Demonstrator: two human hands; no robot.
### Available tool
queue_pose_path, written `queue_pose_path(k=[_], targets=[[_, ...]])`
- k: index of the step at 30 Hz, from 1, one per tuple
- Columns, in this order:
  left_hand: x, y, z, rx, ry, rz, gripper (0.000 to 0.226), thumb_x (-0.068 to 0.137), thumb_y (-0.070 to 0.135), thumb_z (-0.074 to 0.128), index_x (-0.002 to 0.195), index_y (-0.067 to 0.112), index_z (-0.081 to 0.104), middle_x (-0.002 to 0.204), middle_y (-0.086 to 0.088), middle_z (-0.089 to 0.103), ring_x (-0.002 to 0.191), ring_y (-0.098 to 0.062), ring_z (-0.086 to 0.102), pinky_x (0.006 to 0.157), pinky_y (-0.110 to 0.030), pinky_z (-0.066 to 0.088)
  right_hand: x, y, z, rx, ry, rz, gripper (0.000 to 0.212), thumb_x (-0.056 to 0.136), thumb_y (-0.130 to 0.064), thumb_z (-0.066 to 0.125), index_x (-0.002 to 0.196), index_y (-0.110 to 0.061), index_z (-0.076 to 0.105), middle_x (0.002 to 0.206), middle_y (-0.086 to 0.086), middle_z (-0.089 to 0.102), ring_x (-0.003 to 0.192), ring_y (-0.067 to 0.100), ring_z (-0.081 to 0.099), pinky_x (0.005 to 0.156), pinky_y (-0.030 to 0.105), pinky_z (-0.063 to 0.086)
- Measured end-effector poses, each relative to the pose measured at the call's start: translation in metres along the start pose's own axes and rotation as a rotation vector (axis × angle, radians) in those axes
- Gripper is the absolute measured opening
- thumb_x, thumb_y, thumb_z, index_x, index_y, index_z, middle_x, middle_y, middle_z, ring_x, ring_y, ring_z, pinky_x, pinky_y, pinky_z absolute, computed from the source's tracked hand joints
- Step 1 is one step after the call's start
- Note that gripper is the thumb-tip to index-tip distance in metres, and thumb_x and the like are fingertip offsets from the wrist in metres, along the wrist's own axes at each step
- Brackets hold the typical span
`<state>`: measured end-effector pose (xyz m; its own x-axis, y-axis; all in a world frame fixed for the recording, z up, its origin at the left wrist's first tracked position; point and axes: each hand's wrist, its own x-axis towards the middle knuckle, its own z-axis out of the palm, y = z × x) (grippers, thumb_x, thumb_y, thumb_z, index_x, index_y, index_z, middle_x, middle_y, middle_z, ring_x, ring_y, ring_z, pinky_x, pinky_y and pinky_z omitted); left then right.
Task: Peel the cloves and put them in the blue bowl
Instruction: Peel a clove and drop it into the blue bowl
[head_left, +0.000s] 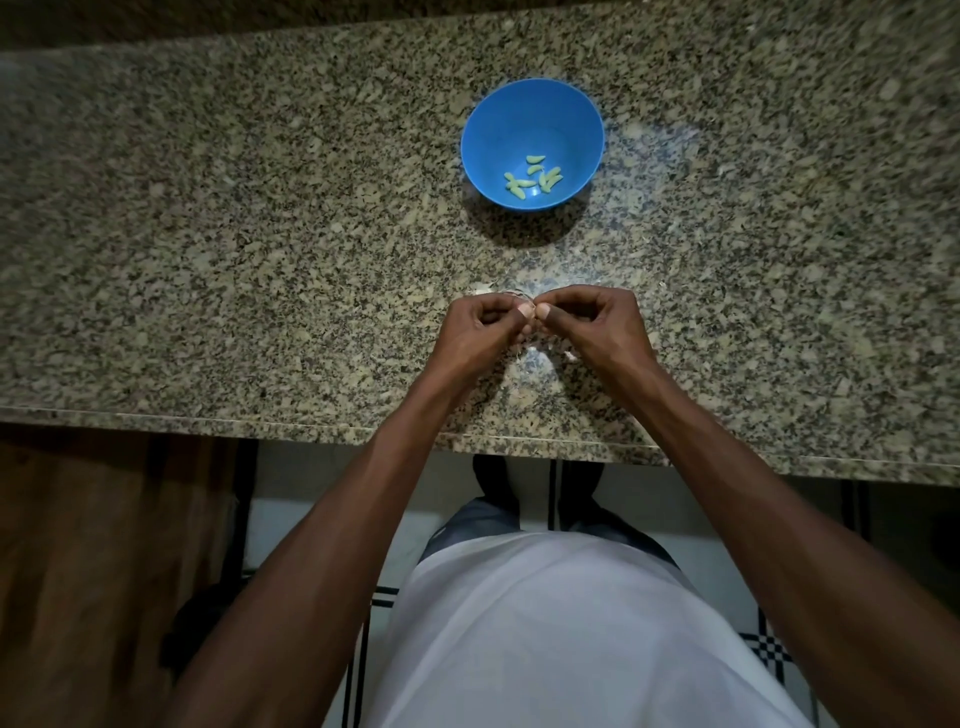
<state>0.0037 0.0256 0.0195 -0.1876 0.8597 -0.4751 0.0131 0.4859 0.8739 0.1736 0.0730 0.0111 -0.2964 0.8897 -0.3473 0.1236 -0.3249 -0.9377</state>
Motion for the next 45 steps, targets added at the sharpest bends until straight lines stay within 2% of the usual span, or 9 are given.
queue_pose_path(k=[8, 15, 19, 22, 26, 31, 34, 36, 45], targets=[[0.001, 0.004, -0.004, -0.085, -0.028, -0.087, 0.024, 0.094, 0.015, 0.075, 0.109, -0.003, 0.074, 0.092, -0.015, 0.073, 0.081, -0.018, 0.066, 0.081, -0.031, 0.056, 0.0, -0.001, -0.002, -0.044, -0.041, -0.022, 0.017, 0.088, -0.013, 0.083, 0.103, -0.005, 0.081, 0.093, 0.008, 0.081, 0.091, 0.022, 0.079, 0.088, 0.038, 0.064], [-0.003, 0.005, 0.006, 0.065, 0.069, 0.026, 0.018, 0.097, 0.018, 0.071, 0.106, 0.003, 0.073, 0.085, -0.004, 0.073, 0.072, -0.005, 0.068, 0.069, -0.021, 0.054, -0.002, -0.005, -0.002, 0.02, -0.016, -0.031, 0.025, 0.084, -0.01, 0.086, 0.106, -0.001, 0.078, 0.096, 0.011, 0.08, 0.092, 0.024, 0.078, 0.084, 0.036, 0.064], [-0.006, 0.001, 0.014, -0.089, 0.148, -0.021, 0.011, 0.099, 0.014, 0.069, 0.103, 0.005, 0.072, 0.081, -0.003, 0.07, 0.068, -0.007, 0.064, 0.069, -0.024, 0.055, -0.002, -0.009, -0.001, 0.12, -0.008, 0.027, 0.034, 0.084, -0.005, 0.085, 0.116, -0.001, 0.073, 0.1, 0.016, 0.079, 0.091, 0.024, 0.078, 0.074, 0.027, 0.062], [-0.007, -0.001, 0.017, -0.29, 0.152, -0.119, 0.018, 0.098, 0.009, 0.068, 0.112, -0.001, 0.07, 0.084, -0.007, 0.068, 0.07, -0.01, 0.06, 0.071, -0.025, 0.055, -0.002, -0.01, 0.0, 0.144, -0.014, 0.038, 0.04, 0.085, -0.001, 0.082, 0.122, 0.0, 0.07, 0.103, 0.017, 0.078, 0.089, 0.021, 0.078, 0.069, 0.024, 0.059], [-0.006, 0.0, 0.018, -0.444, 0.152, -0.177, 0.021, 0.096, 0.003, 0.067, 0.115, -0.006, 0.069, 0.085, -0.006, 0.067, 0.071, -0.01, 0.058, 0.071, -0.023, 0.053, 0.001, -0.009, -0.003, 0.172, -0.027, 0.042, 0.042, 0.084, -0.002, 0.084, 0.123, -0.002, 0.069, 0.101, 0.016, 0.079, 0.093, 0.027, 0.078, 0.08, 0.034, 0.064], [-0.009, 0.003, 0.02, -0.212, 0.222, -0.042, 0.018, 0.096, 0.011, 0.072, 0.108, -0.002, 0.071, 0.086, -0.007, 0.074, 0.071, -0.012, 0.07, 0.068, -0.025, 0.057, 0.0, -0.011, 0.0, 0.163, -0.039, 0.132, 0.022, 0.089, -0.005, 0.08, 0.108, 0.004, 0.075, 0.092, 0.018, 0.077, 0.08, 0.022, 0.075, 0.073, 0.028, 0.062], [-0.009, 0.001, 0.02, 0.016, 0.24, 0.083, 0.016, 0.095, 0.015, 0.074, 0.105, 0.004, 0.071, 0.096, -0.009, 0.076, 0.088, -0.017, 0.075, 0.08, -0.031, 0.063, -0.001, -0.013, 0.0, 0.222, -0.063, 0.219, 0.016, 0.092, -0.003, 0.075, 0.107, 0.003, 0.076, 0.091, 0.014, 0.078, 0.083, 0.019, 0.075, 0.077, 0.025, 0.061], [-0.009, 0.0, 0.02, 0.104, 0.232, 0.139, 0.014, 0.094, 0.016, 0.075, 0.104, 0.007, 0.07, 0.096, -0.007, 0.075, 0.09, -0.017, 0.074, 0.081, -0.032, 0.064, -0.001, -0.014, -0.001, 0.275, -0.062, 0.267, 0.017, 0.092, -0.003, 0.075, 0.108, 0.004, 0.075, 0.093, 0.012, 0.078, 0.085, 0.019, 0.075, 0.081, 0.026, 0.062], [-0.009, -0.001, 0.027, 0.062, 0.248, 0.134, 0.012, 0.093, 0.012, 0.075, 0.101, 0.005, 0.068, 0.097, -0.012, 0.074, 0.091, -0.026, 0.073, 0.079, -0.035, 0.064, -0.003, -0.008, -0.003, 0.388, -0.068, 0.325, 0.01, 0.09, -0.003, 0.078, 0.099, -0.004, 0.074, 0.091, 0.009, 0.077, 0.087, 0.018, 0.074, 0.088, 0.031, 0.063]])
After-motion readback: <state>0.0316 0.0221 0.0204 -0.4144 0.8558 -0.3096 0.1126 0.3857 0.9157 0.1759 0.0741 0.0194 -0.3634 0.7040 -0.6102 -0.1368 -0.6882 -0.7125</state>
